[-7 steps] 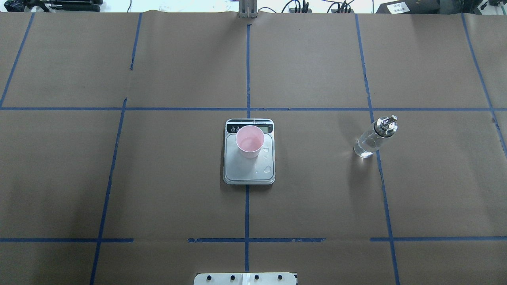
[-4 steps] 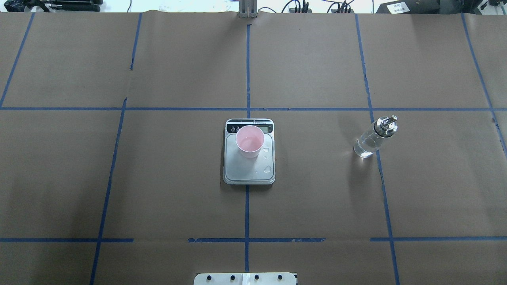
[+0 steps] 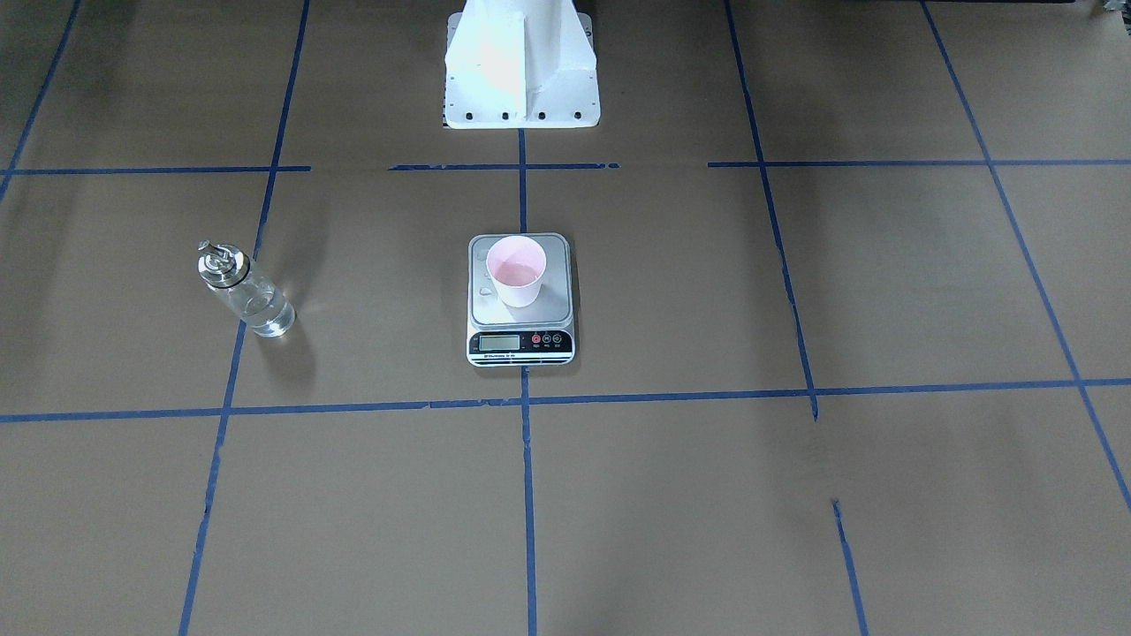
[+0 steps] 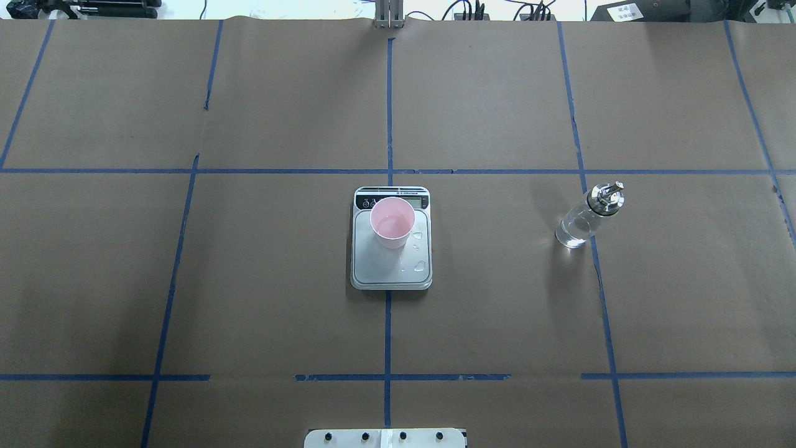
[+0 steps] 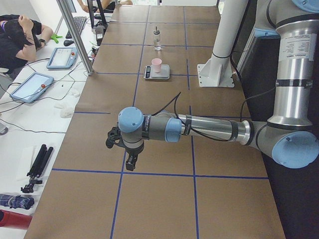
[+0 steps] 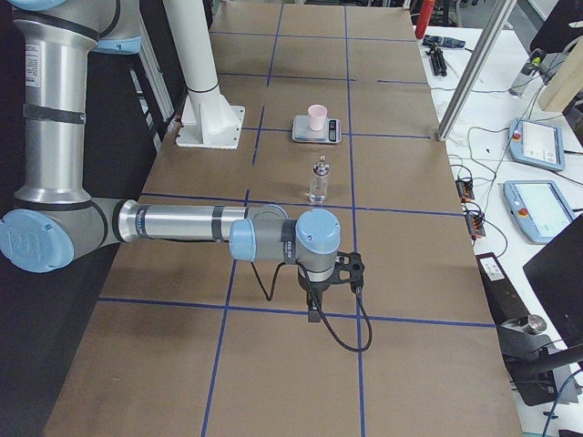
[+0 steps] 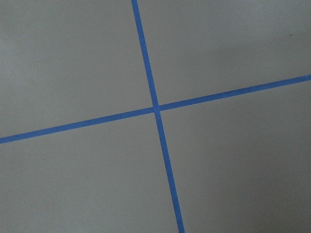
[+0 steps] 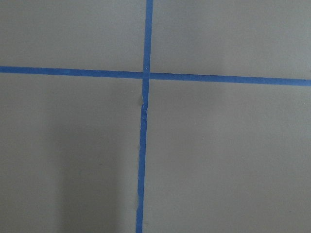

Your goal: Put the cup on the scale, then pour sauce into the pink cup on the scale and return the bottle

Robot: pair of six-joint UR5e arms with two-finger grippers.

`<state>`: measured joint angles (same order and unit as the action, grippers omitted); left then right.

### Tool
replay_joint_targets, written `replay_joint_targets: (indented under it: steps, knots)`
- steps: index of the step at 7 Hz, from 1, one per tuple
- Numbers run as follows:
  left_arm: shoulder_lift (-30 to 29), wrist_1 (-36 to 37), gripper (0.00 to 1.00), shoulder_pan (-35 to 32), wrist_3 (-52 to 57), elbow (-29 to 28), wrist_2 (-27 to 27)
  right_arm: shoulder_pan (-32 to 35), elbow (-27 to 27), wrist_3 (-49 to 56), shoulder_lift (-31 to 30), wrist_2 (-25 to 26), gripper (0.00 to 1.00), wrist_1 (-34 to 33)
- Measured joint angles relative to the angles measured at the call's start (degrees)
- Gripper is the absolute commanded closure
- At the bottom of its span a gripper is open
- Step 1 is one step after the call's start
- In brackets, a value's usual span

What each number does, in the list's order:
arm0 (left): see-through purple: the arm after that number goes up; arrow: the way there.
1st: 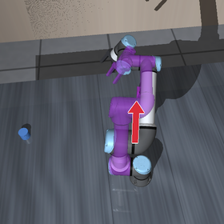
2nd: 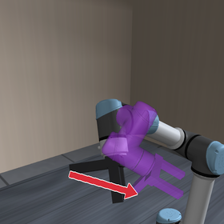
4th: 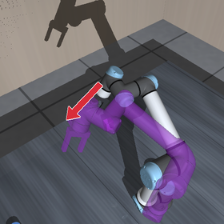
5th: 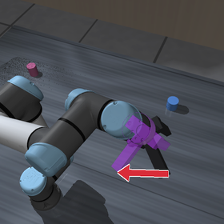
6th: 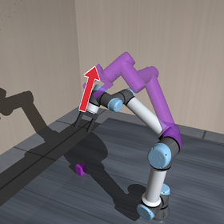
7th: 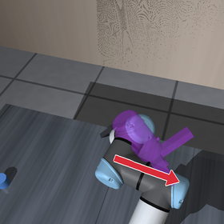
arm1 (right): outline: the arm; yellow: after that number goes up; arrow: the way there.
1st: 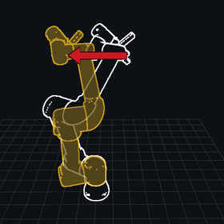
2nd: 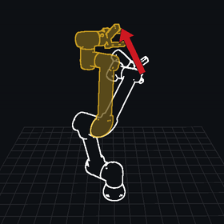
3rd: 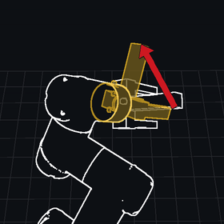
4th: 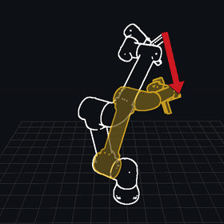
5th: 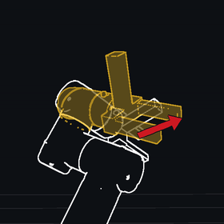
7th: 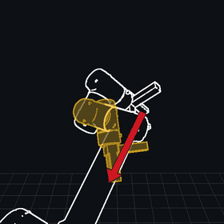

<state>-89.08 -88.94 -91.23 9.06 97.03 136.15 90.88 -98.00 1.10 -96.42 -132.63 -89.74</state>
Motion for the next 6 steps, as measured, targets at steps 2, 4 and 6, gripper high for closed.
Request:
replay_joint_targets:
  steps: [2, 4, 6]
  knots:
    - [0.1, 0.0, 0.00, 0.0, 0.0, 0.0, 0.0, 0.0, 0.0, 0.0, 0.1, 0.1, 0.00, 0.0]
    - [0.1, 0.0, 0.00, 0.0, 0.0, -0.1, 0.2, -0.1, 0.0, 0.0, 0.1, 0.1, 0.00, 0.0]
    - [0.1, 0.0, 0.00, 0.0, 0.0, 0.0, 0.2, -0.1, 0.0, 0.0, 0.1, 0.1, 0.00, 0.0]
